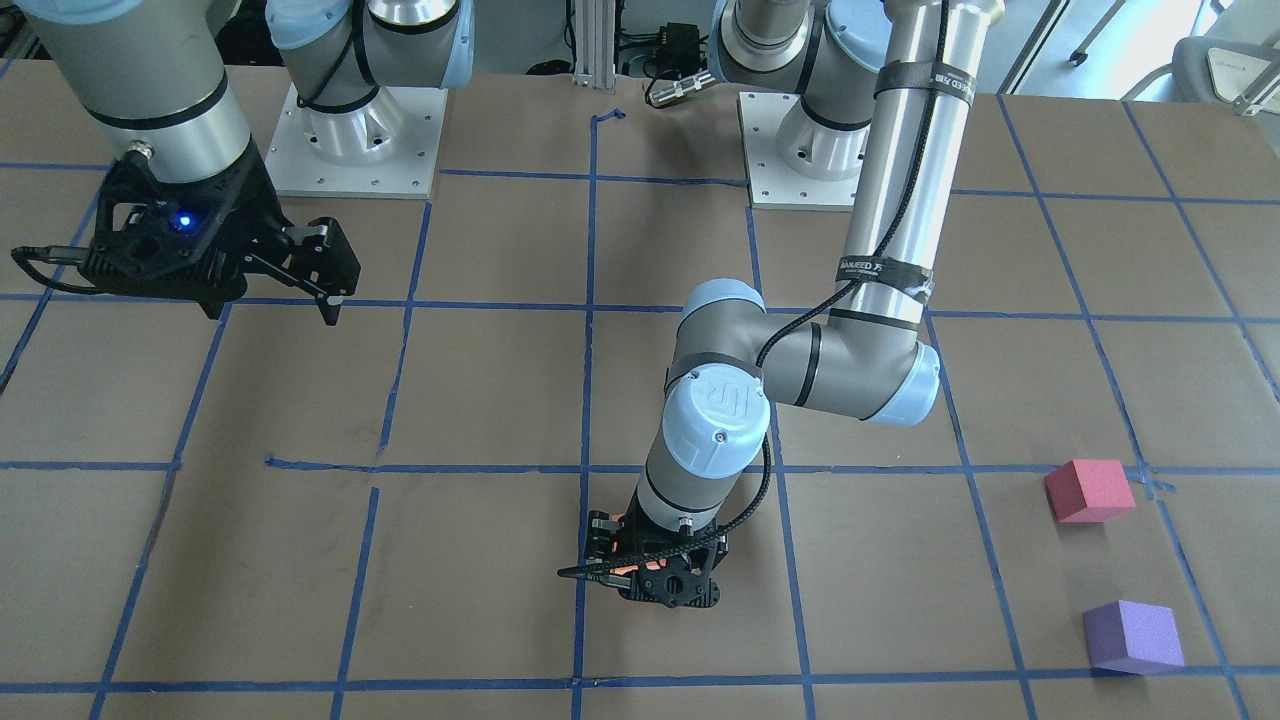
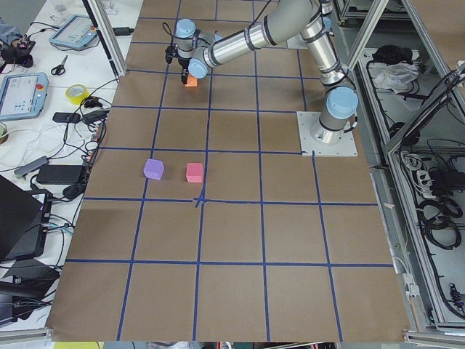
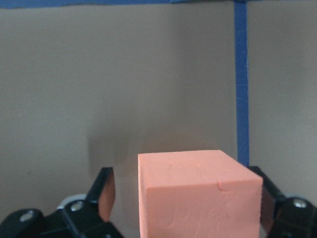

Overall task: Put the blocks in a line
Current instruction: 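Lower the left gripper onto the orange cube and grasp it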

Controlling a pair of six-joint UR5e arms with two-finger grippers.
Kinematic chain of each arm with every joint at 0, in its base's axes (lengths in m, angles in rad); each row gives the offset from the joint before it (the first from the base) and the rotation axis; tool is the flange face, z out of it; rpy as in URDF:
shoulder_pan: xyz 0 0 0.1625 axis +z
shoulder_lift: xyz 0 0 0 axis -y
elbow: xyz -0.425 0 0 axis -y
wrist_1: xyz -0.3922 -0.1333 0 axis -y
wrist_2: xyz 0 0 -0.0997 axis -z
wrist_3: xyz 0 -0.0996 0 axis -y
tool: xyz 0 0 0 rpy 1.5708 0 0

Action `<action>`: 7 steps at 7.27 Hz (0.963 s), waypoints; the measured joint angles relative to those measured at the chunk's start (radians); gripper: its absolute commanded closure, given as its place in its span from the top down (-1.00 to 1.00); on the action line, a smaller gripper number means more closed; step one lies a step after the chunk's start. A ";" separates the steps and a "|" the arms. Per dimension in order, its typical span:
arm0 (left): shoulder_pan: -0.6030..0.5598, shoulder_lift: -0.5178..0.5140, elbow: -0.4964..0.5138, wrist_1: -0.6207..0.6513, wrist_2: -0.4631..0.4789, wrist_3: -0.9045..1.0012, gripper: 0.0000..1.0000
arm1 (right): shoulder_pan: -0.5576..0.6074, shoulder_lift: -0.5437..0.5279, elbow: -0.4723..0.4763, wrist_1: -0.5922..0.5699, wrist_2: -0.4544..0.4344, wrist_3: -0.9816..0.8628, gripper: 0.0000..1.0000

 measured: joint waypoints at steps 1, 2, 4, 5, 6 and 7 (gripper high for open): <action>0.000 0.007 0.003 0.022 0.044 0.020 -1.00 | 0.000 -0.006 -0.005 0.000 0.041 0.001 1.00; 0.002 0.026 0.006 0.022 0.067 0.031 -1.00 | -0.001 -0.013 -0.009 -0.002 0.083 -0.001 1.00; 0.044 0.107 0.023 -0.099 0.075 0.088 -1.00 | -0.004 -0.019 -0.011 -0.004 0.106 -0.009 1.00; 0.075 0.142 0.023 -0.152 0.074 0.118 -1.00 | -0.005 -0.020 -0.011 -0.005 0.107 -0.009 1.00; 0.088 0.155 0.022 -0.174 0.071 0.109 -1.00 | -0.006 -0.020 -0.011 -0.005 0.103 -0.005 1.00; 0.086 0.148 0.023 -0.178 0.060 0.060 0.08 | -0.007 -0.022 -0.010 -0.001 0.097 0.001 1.00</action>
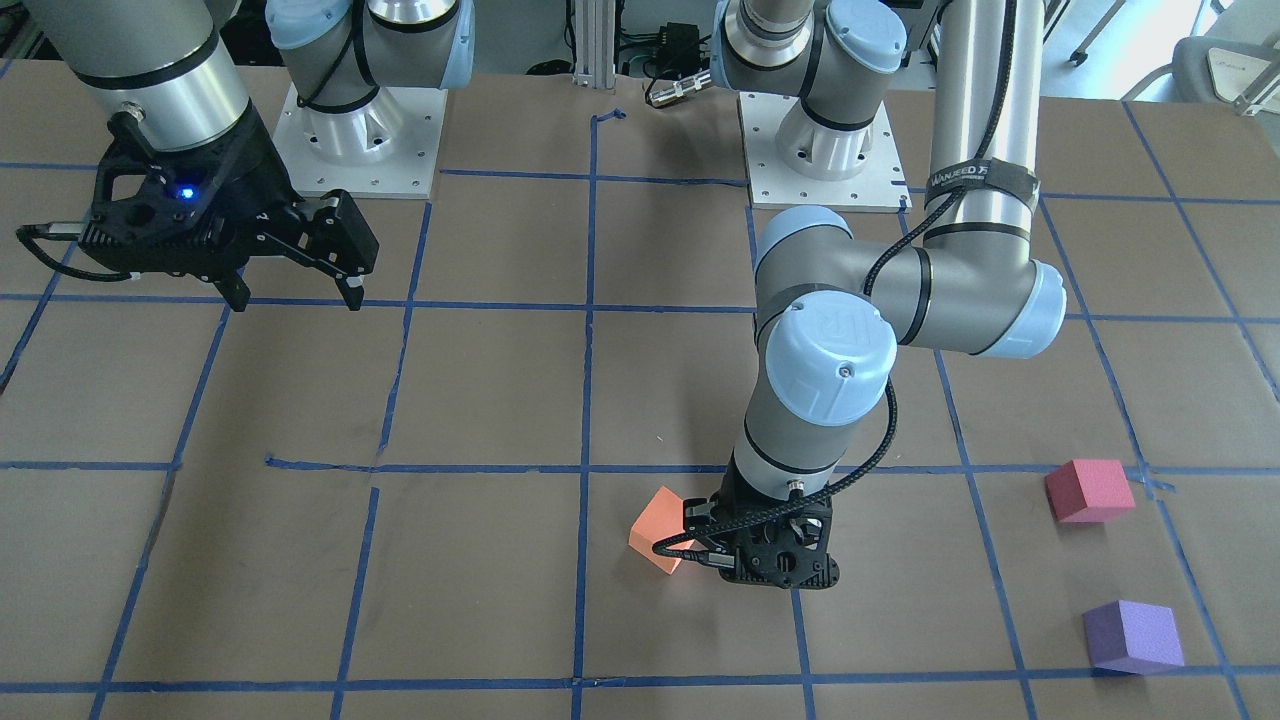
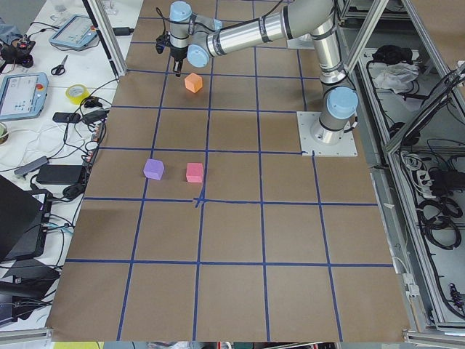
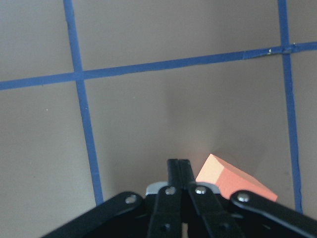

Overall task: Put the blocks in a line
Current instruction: 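Lower the left gripper onto the orange cube and grasp it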

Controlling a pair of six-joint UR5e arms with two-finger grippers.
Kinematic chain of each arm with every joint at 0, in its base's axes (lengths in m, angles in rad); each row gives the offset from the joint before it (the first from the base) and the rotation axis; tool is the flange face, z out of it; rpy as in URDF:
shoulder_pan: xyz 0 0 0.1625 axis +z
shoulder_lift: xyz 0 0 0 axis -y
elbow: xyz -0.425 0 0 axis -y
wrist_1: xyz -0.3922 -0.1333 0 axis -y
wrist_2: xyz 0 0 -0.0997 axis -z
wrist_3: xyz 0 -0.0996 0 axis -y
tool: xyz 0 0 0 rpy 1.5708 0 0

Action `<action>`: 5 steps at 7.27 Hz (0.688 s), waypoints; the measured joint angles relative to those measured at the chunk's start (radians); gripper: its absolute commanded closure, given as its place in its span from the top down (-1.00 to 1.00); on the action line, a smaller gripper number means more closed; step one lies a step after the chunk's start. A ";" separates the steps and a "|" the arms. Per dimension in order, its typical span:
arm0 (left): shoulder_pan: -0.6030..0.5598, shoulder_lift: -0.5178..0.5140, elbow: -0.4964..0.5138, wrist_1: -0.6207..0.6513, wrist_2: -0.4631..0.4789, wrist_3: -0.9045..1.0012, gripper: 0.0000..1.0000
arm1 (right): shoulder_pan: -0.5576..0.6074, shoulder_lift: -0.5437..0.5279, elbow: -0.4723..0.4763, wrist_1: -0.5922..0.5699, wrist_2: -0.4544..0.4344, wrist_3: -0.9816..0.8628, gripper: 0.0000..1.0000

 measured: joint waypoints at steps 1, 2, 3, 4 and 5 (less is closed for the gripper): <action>-0.007 -0.012 0.001 0.003 -0.030 -0.077 0.99 | 0.000 -0.005 0.003 0.014 -0.003 0.003 1.00; -0.011 -0.019 0.000 0.005 -0.064 -0.175 1.00 | -0.001 -0.010 0.005 0.034 -0.005 0.004 1.00; -0.016 -0.025 0.000 0.003 -0.080 -0.273 1.00 | -0.002 -0.014 0.006 0.048 -0.009 0.004 1.00; -0.023 -0.032 -0.001 -0.004 -0.084 -0.387 1.00 | -0.002 -0.015 0.007 0.057 -0.025 0.005 1.00; -0.030 -0.041 -0.005 -0.008 -0.081 -0.500 1.00 | -0.002 -0.015 0.007 0.061 -0.053 0.004 1.00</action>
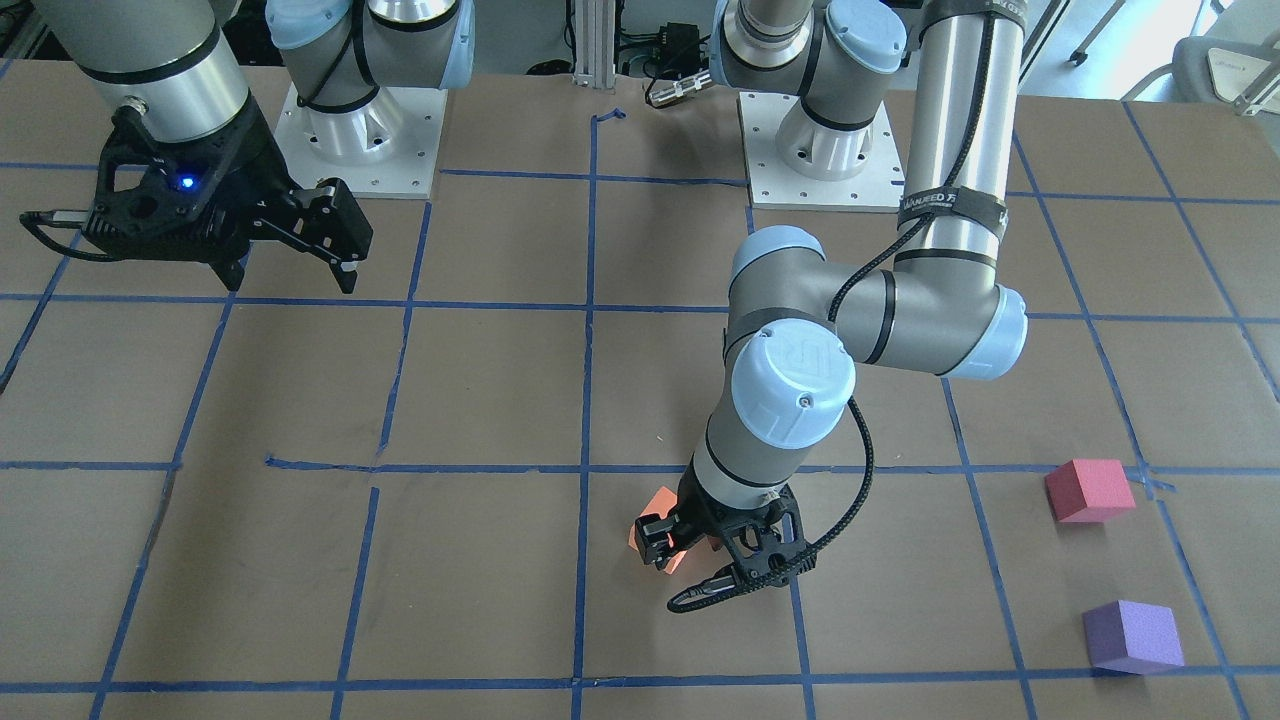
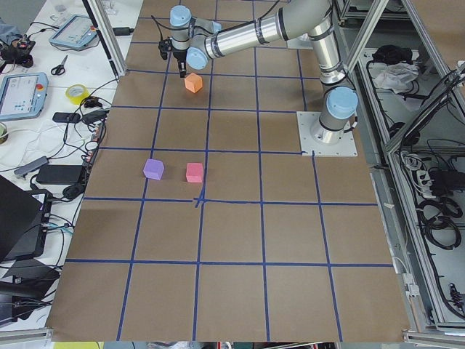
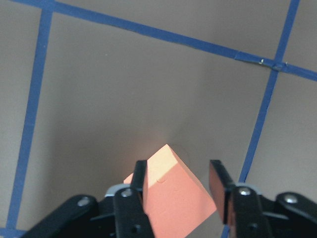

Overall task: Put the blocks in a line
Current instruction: 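Lower the left gripper onto the orange cube and grasp it, then lift the orange cube with the left gripper and swing it nearer the robot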

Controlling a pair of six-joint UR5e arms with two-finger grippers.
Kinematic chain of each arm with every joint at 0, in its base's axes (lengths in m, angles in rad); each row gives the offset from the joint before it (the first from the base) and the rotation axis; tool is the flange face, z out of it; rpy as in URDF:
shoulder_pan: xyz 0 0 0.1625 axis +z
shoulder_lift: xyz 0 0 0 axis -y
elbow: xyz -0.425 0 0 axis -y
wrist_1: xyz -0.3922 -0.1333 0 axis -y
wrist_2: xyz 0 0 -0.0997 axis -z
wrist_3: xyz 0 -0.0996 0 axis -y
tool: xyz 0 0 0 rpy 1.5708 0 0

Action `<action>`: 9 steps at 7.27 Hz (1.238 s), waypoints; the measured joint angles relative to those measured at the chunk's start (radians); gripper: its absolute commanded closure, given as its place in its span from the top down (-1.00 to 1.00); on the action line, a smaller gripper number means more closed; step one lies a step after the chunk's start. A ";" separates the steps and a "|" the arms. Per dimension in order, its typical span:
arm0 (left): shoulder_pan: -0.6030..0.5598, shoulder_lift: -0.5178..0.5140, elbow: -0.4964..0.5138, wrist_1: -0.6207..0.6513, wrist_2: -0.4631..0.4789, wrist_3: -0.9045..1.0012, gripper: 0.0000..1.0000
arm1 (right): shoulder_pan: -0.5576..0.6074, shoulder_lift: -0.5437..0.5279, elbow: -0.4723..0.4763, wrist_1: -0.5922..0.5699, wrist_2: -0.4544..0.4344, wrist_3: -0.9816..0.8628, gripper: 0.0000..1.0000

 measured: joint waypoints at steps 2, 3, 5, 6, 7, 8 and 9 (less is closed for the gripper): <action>-0.005 -0.013 -0.038 0.003 0.020 -0.151 1.00 | 0.004 -0.004 -0.001 0.003 -0.022 -0.001 1.00; -0.006 -0.016 -0.054 0.009 0.030 -0.191 1.00 | 0.006 -0.008 0.001 0.005 -0.010 -0.001 1.00; -0.006 -0.031 -0.065 0.014 0.041 -0.217 0.30 | 0.006 -0.010 0.003 0.031 -0.002 0.000 1.00; -0.006 -0.037 -0.066 0.017 0.042 -0.214 -0.46 | 0.006 -0.011 0.003 0.038 -0.001 0.000 1.00; -0.006 -0.042 -0.067 0.025 0.043 -0.195 -0.99 | 0.006 -0.011 0.003 0.041 0.000 0.000 1.00; -0.006 -0.040 -0.067 0.030 0.051 -0.142 -1.00 | 0.006 -0.011 0.004 0.042 -0.001 0.000 1.00; -0.007 -0.031 -0.069 0.033 0.068 -0.078 -1.00 | 0.007 -0.011 0.004 0.042 -0.004 0.000 1.00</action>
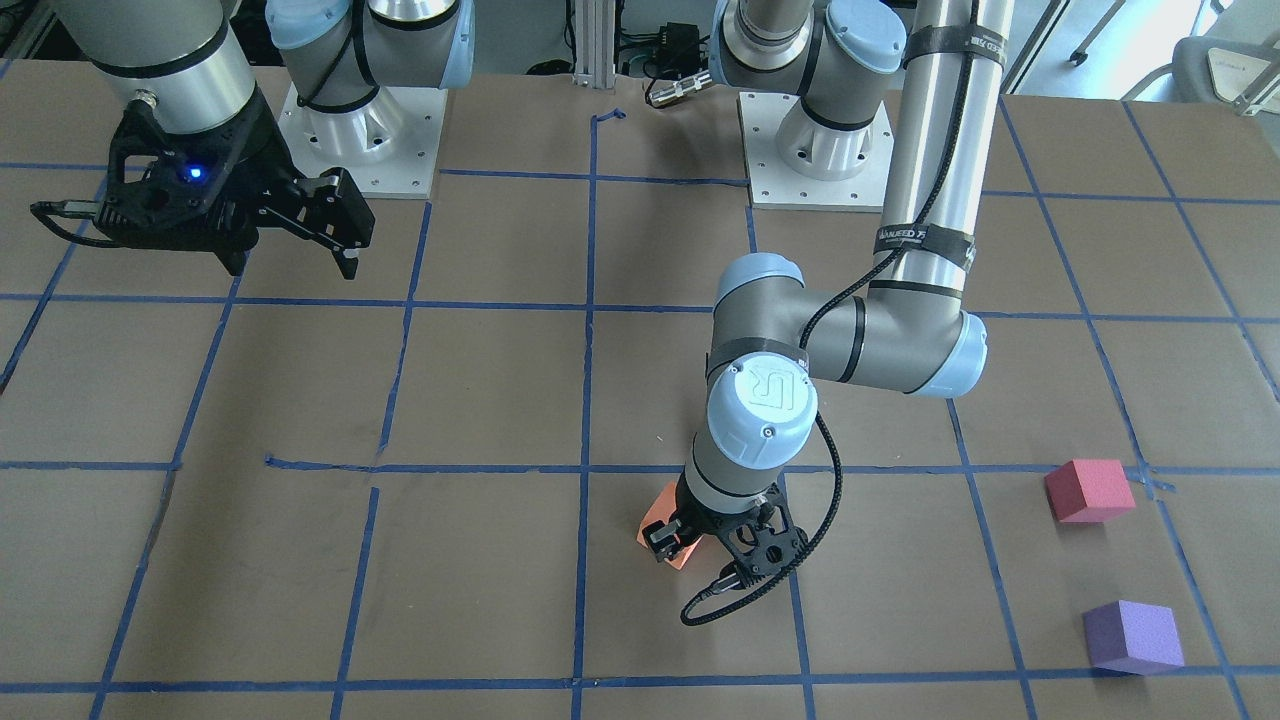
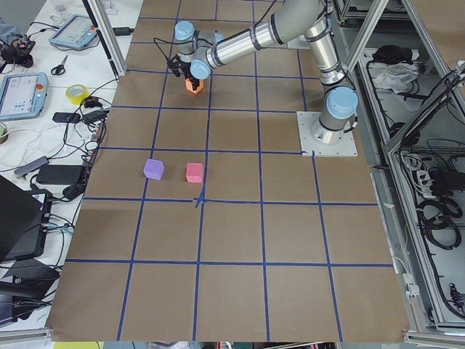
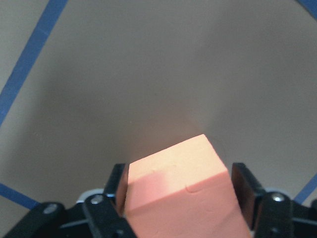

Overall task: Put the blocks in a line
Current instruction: 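Lift the orange cube with the left gripper and swing it nearer the robot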

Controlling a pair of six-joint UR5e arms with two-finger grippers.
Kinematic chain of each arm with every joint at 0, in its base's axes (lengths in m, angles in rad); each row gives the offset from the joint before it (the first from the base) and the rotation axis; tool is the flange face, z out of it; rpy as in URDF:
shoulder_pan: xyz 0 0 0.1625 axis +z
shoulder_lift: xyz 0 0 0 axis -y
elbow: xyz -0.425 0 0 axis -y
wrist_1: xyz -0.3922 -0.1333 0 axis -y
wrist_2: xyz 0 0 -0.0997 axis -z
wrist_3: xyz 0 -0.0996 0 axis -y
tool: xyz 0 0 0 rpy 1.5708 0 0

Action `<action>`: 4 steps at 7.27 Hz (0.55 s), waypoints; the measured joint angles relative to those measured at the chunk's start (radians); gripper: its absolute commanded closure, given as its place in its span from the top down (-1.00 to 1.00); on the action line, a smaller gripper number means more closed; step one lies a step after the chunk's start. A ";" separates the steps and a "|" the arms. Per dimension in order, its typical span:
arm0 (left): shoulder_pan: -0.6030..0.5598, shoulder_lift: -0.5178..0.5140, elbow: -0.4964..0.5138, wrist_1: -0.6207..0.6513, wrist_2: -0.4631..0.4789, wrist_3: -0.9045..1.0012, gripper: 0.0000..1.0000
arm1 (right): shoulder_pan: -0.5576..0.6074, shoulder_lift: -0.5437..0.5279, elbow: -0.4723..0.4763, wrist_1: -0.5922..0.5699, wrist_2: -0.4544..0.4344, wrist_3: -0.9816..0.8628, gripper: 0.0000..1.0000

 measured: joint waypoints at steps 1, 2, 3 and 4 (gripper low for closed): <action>-0.001 0.005 0.000 0.003 0.013 0.035 -1.00 | 0.000 0.000 0.001 0.000 -0.005 0.000 1.00; -0.001 0.008 0.000 0.004 0.019 0.051 -1.00 | 0.000 0.000 0.001 -0.002 -0.009 -0.001 1.00; 0.000 0.018 0.005 0.004 0.020 0.074 -1.00 | 0.000 0.000 0.002 -0.005 -0.011 -0.001 1.00; 0.010 0.040 0.014 -0.005 0.019 0.137 -1.00 | 0.000 0.000 0.002 -0.007 -0.012 -0.001 1.00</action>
